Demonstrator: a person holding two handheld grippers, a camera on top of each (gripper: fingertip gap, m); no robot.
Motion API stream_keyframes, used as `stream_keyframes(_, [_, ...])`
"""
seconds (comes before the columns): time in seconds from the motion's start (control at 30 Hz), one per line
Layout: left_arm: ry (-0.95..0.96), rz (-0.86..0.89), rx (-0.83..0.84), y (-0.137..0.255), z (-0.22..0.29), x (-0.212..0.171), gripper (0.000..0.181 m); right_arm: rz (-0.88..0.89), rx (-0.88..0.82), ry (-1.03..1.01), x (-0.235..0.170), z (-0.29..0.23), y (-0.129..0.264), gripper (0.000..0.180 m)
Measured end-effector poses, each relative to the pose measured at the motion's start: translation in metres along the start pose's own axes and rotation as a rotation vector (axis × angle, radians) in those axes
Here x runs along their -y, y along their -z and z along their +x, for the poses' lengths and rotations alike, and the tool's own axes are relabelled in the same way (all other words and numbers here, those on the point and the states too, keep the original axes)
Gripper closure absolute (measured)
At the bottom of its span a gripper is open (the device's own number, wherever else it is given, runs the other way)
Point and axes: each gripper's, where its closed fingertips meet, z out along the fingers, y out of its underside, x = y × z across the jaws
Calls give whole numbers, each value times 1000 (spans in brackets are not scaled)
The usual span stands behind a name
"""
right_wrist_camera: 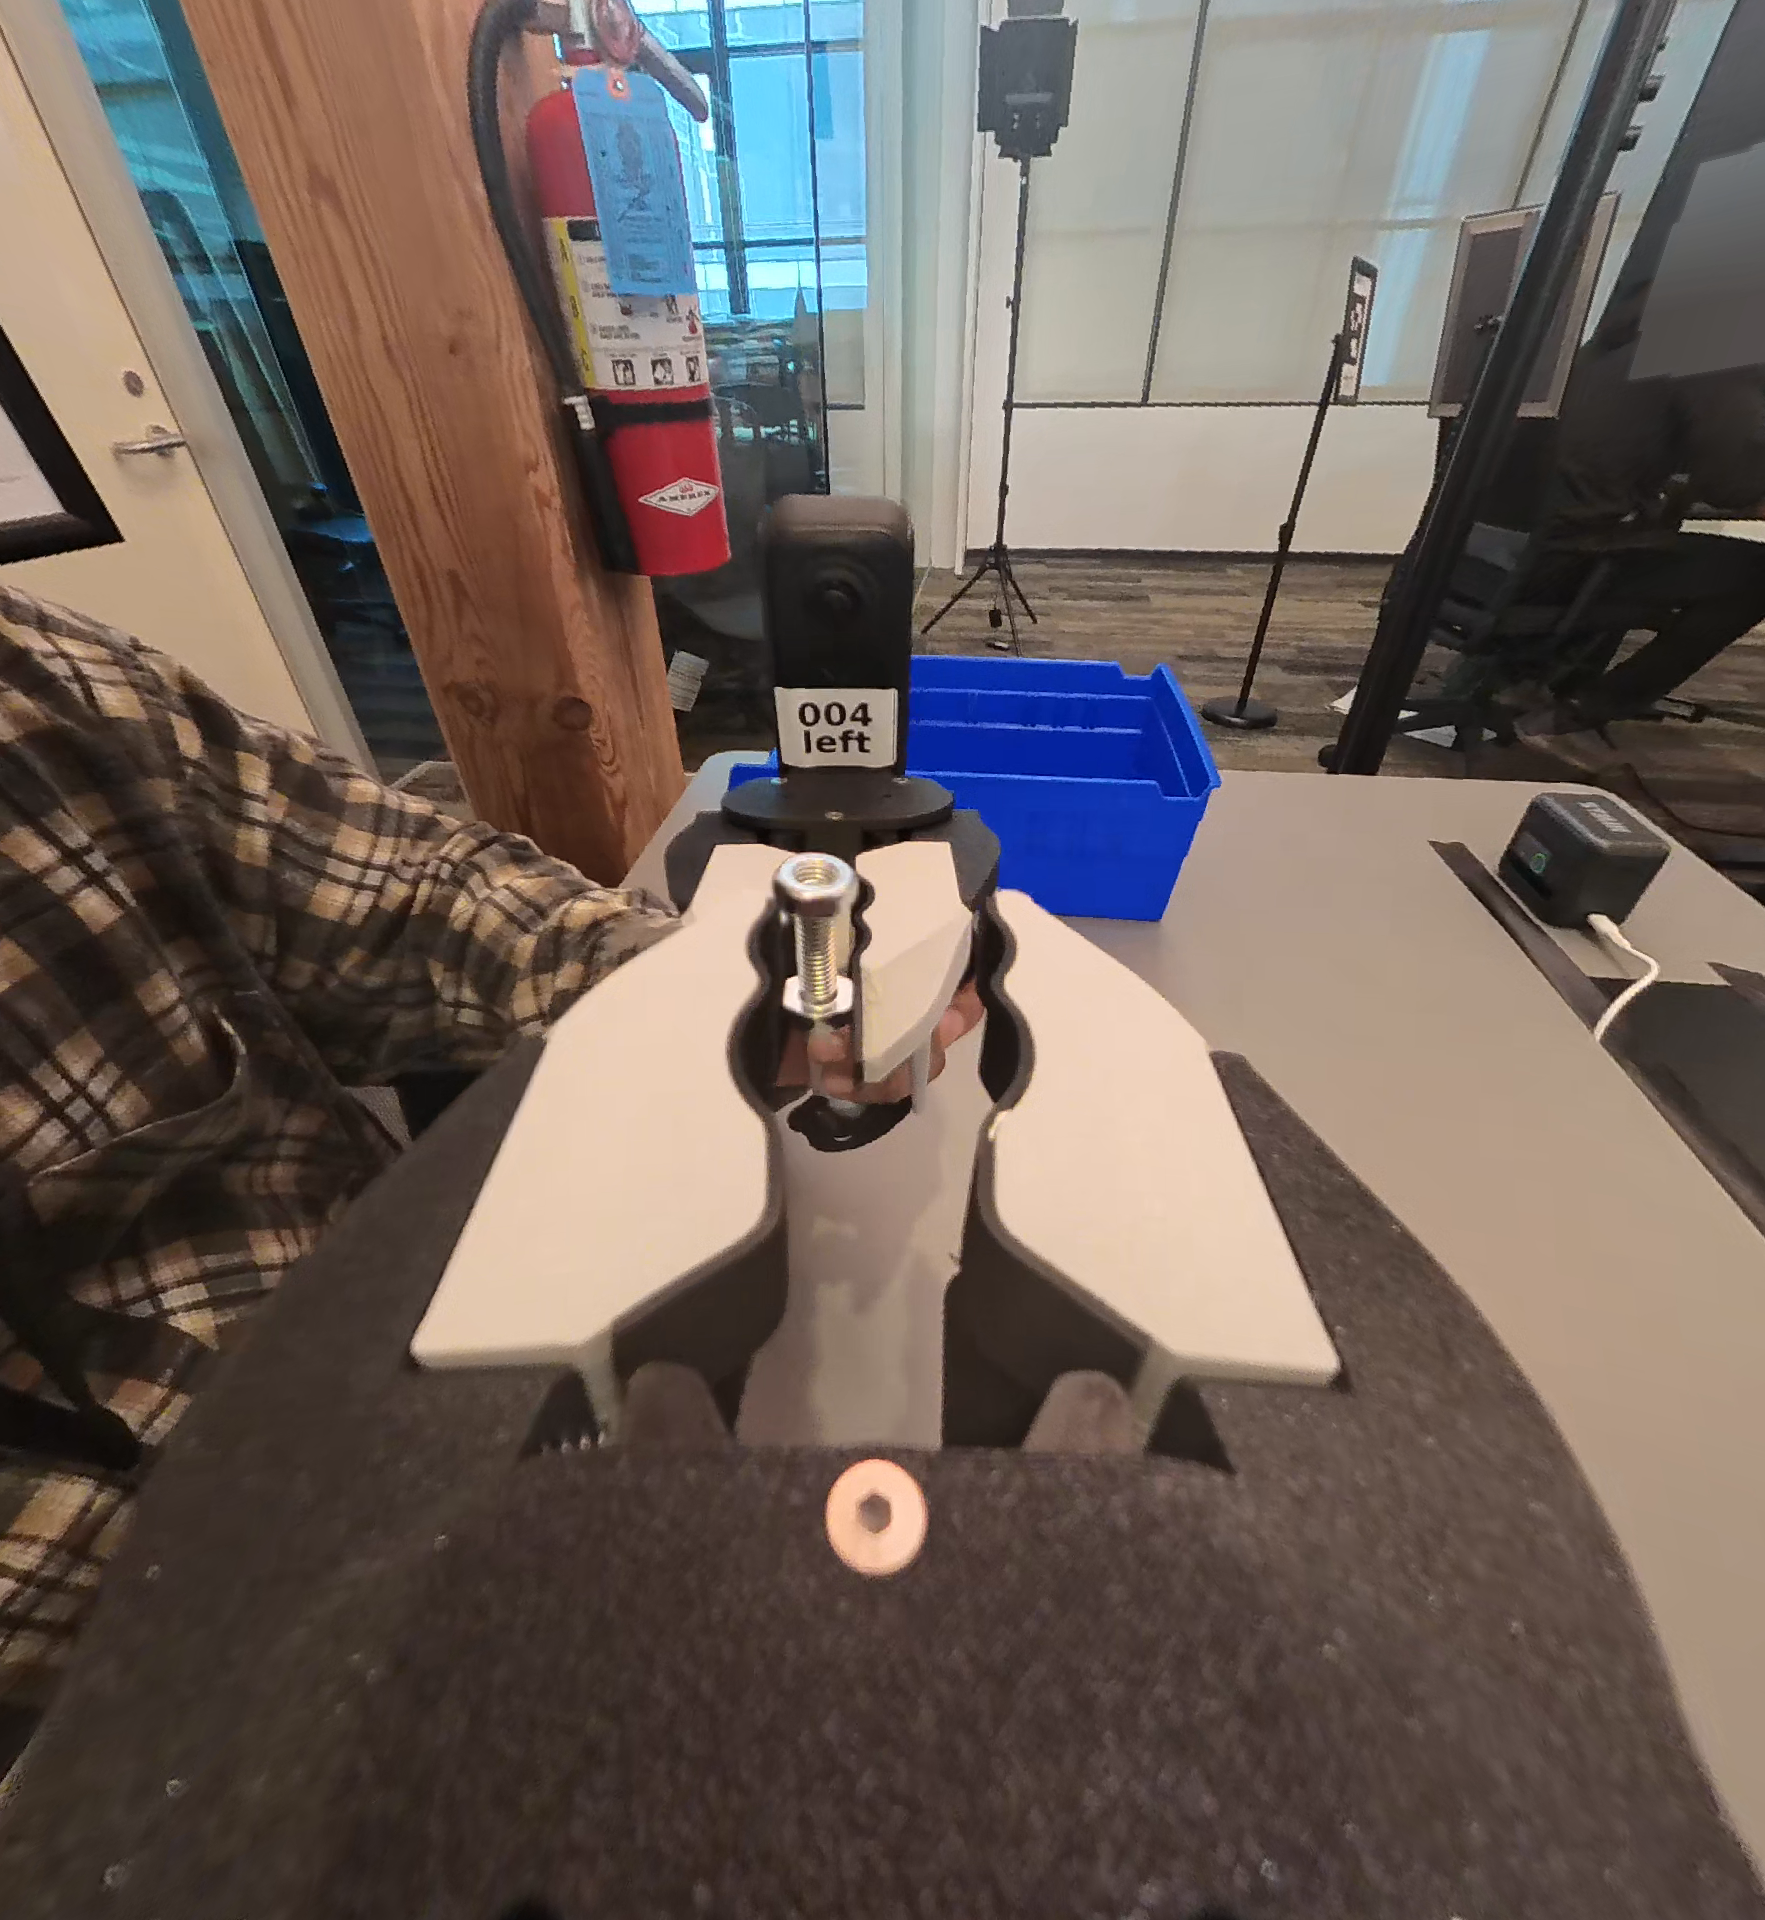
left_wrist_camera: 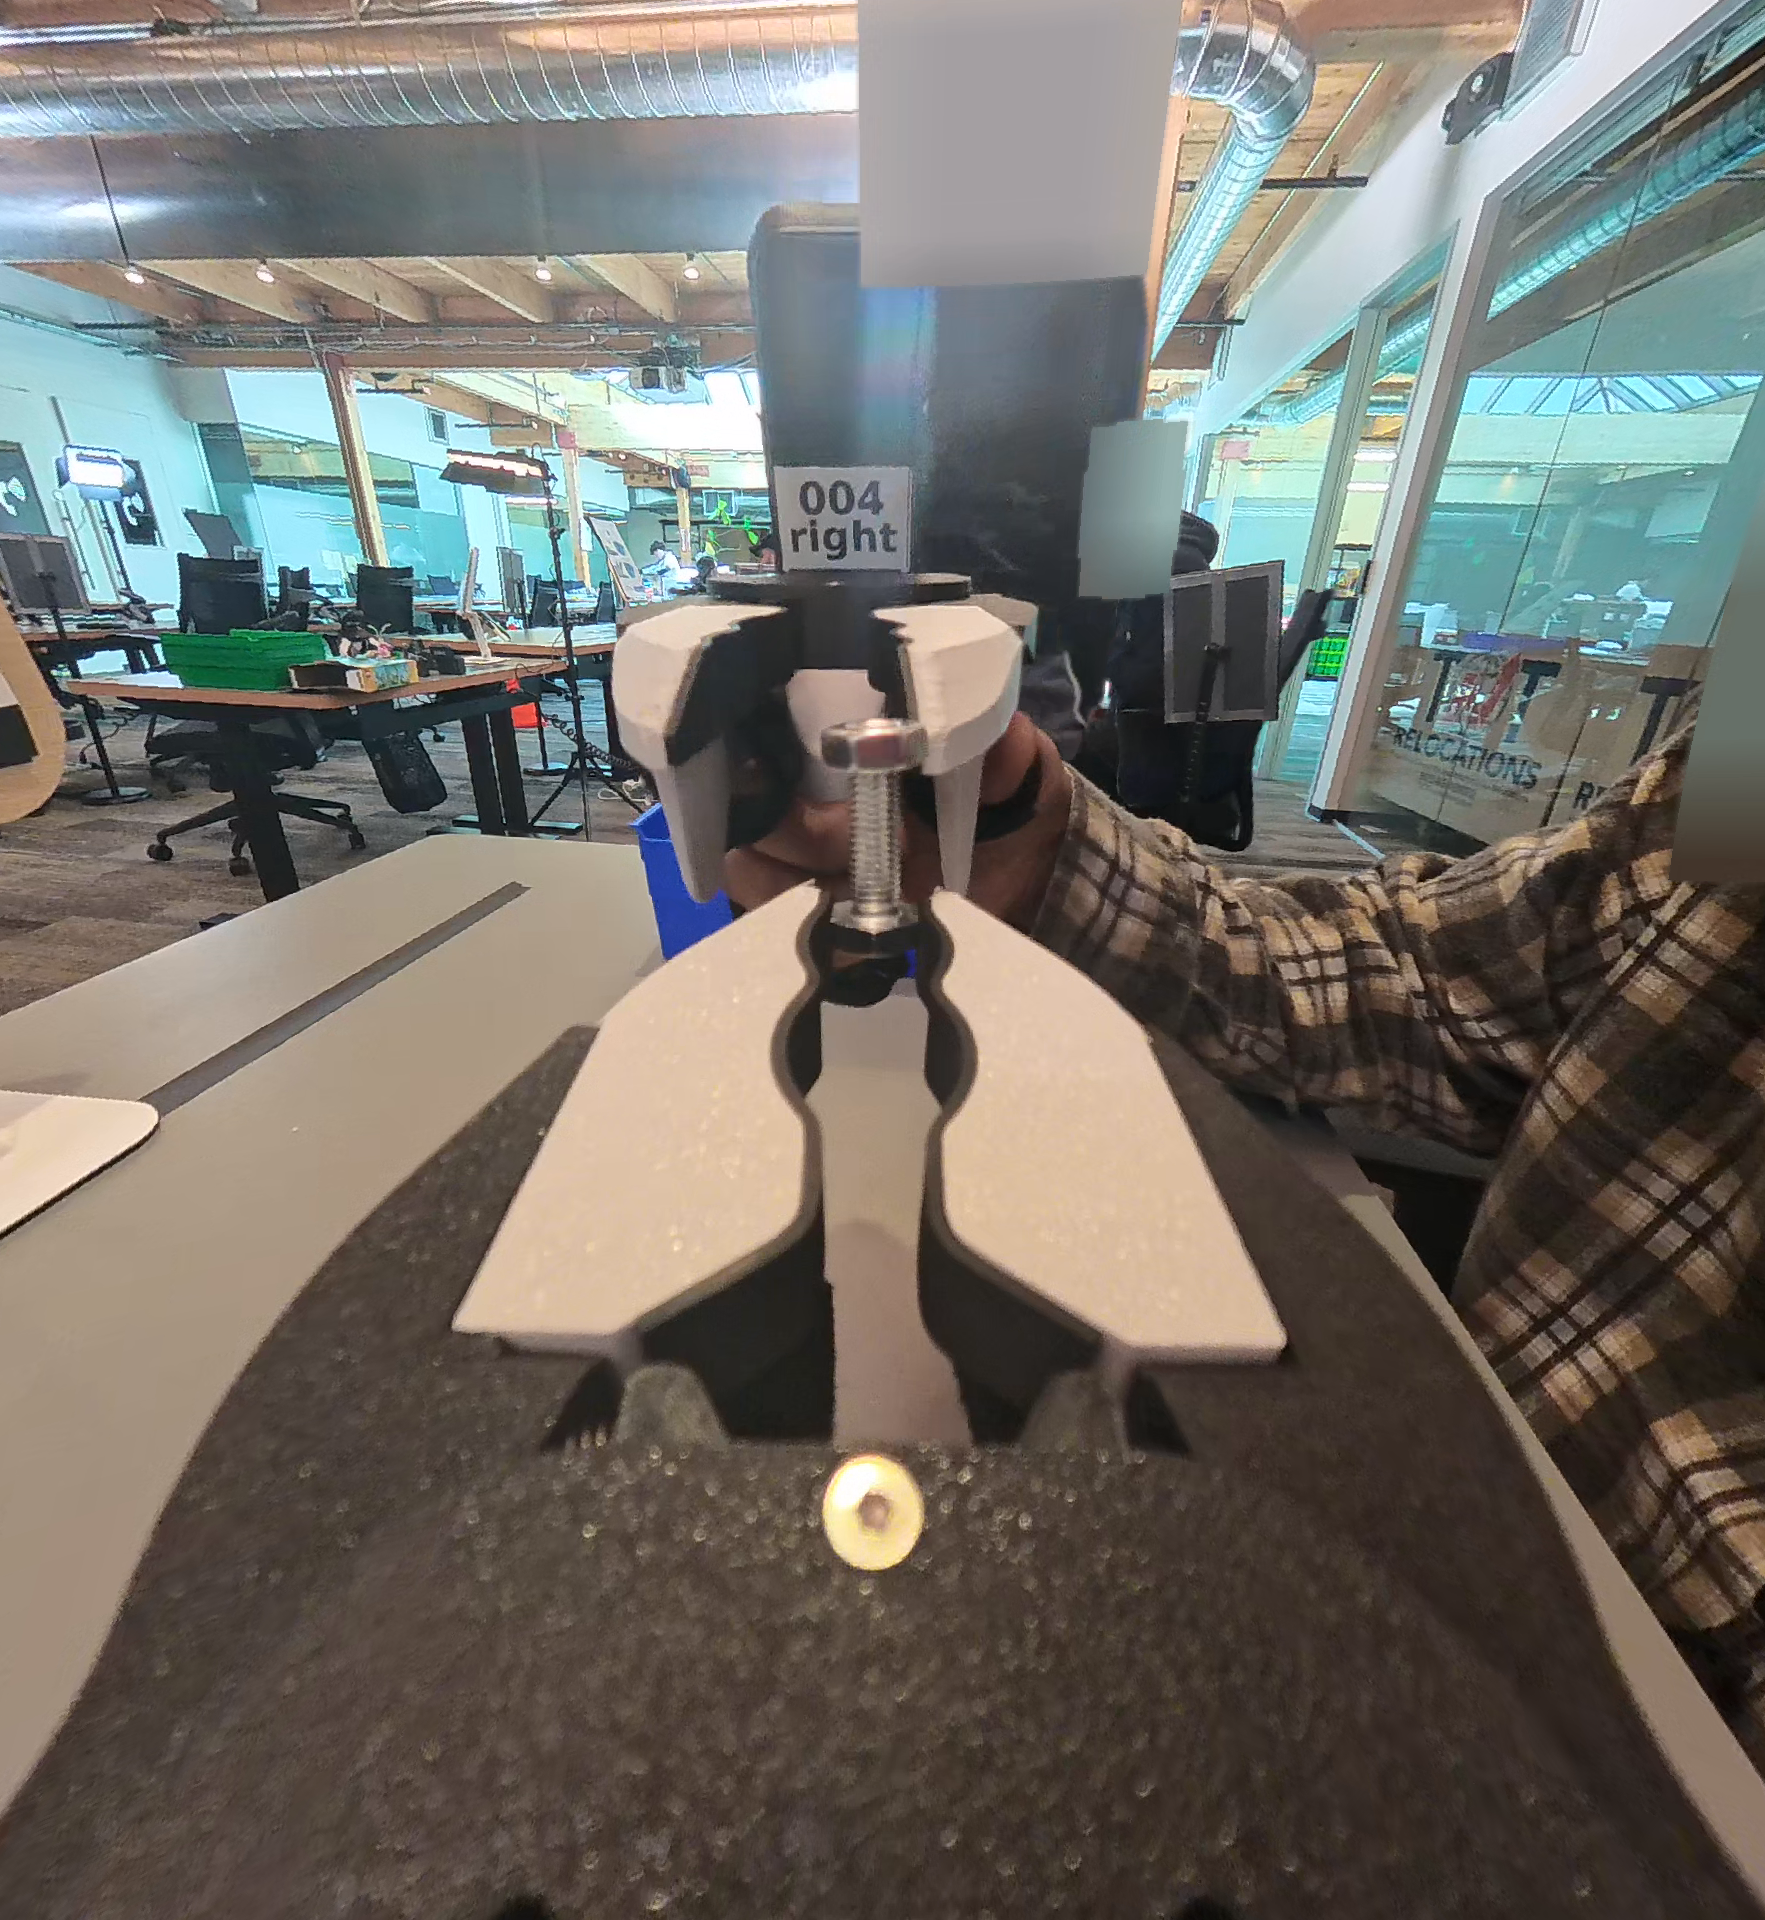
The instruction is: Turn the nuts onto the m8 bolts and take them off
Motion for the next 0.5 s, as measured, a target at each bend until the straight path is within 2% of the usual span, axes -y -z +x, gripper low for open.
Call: stream_keyframes(0.5, [-2, -6, -3, -2, 1, -2, 167, -12, 75, -63, -3, -13, -12, 156])
